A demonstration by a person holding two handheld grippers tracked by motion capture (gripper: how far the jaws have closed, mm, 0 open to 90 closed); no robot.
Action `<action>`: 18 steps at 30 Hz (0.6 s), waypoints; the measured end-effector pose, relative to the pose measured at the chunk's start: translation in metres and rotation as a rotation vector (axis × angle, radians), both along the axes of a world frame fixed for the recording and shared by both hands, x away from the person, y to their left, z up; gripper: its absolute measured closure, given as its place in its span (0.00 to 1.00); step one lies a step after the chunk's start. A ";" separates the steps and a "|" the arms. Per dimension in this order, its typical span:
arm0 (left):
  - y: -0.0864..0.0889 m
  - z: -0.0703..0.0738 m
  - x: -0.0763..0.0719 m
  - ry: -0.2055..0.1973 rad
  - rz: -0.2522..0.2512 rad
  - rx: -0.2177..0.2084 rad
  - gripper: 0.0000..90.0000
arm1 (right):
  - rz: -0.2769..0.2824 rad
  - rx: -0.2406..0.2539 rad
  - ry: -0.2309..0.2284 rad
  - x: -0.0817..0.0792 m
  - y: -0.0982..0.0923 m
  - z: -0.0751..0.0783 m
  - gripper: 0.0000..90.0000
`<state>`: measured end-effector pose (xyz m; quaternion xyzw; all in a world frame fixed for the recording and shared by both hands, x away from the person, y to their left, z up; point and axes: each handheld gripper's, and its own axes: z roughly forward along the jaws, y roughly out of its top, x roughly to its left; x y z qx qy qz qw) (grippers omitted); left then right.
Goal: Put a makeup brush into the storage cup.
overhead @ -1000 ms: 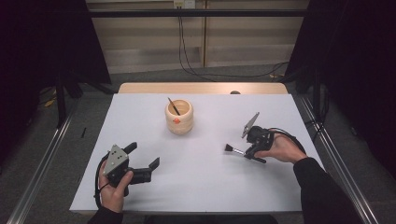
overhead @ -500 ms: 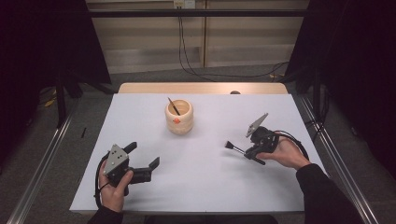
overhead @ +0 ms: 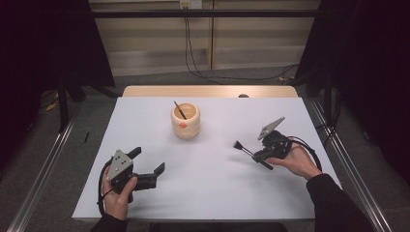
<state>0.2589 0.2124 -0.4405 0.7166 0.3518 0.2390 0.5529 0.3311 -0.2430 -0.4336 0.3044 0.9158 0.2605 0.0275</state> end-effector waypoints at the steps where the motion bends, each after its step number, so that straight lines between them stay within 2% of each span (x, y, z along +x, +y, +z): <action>1: 0.000 0.000 0.000 0.001 0.002 0.005 0.02 | -0.004 0.007 -0.009 0.000 -0.001 0.000 0.89; 4: -0.002 0.000 0.000 0.002 -0.005 0.003 0.02 | -0.008 0.020 -0.016 -0.001 0.000 -0.002 0.89; 6: -0.001 0.000 0.001 0.000 -0.006 0.011 0.02 | -0.001 0.033 -0.038 0.000 0.002 -0.004 0.89; 8: -0.001 -0.001 0.001 -0.001 -0.006 0.010 0.02 | -0.003 0.075 -0.050 -0.001 0.003 -0.004 0.89; 12: 0.000 -0.001 0.000 -0.002 -0.002 0.014 0.02 | -0.015 0.114 -0.089 -0.002 0.003 -0.005 0.89; 14: 0.000 0.000 -0.001 -0.005 -0.001 0.011 0.02 | -0.026 0.113 -0.088 -0.003 0.002 -0.003 0.89; 16: 0.001 0.000 -0.001 -0.006 -0.003 0.009 0.02 | -0.016 0.146 -0.108 -0.003 0.002 -0.003 0.89; 17: 0.001 0.000 0.000 -0.005 -0.002 0.007 0.02 | -0.031 0.159 -0.103 -0.004 0.001 -0.001 0.89; 18: 0.001 0.000 -0.001 -0.004 0.002 0.012 0.02 | -0.030 0.158 -0.114 -0.004 0.001 0.000 0.89</action>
